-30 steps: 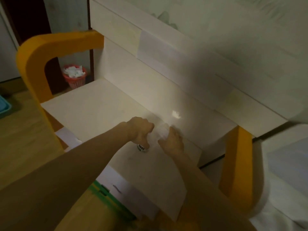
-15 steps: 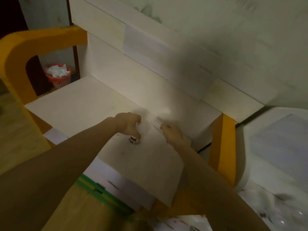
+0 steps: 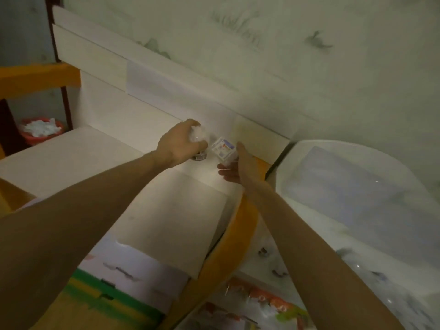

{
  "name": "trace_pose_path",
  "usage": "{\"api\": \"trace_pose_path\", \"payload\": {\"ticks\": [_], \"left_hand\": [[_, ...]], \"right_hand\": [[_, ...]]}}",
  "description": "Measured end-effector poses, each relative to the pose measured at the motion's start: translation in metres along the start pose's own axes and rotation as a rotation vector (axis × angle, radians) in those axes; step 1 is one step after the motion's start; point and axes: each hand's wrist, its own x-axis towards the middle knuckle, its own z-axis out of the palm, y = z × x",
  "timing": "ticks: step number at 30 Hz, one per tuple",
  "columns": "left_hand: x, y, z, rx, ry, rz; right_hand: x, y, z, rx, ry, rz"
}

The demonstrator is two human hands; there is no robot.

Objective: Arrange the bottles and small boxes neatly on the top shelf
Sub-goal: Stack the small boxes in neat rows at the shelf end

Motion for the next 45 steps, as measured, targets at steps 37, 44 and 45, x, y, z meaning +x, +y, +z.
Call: {"api": "trace_pose_path", "payload": {"ticks": [37, 44, 45], "left_hand": [[-0.134, 0.252, 0.419, 0.367, -0.548, 0.163], [-0.101, 0.235, 0.427, 0.305, -0.441, 0.179], [-0.096, 0.229, 0.427, 0.317, -0.464, 0.179]], "right_hand": [[-0.148, 0.265, -0.455, 0.185, 0.420, 0.250], [-0.116, 0.267, -0.448, 0.186, 0.505, 0.215], [-0.112, 0.267, -0.447, 0.180, 0.521, 0.215]]}}
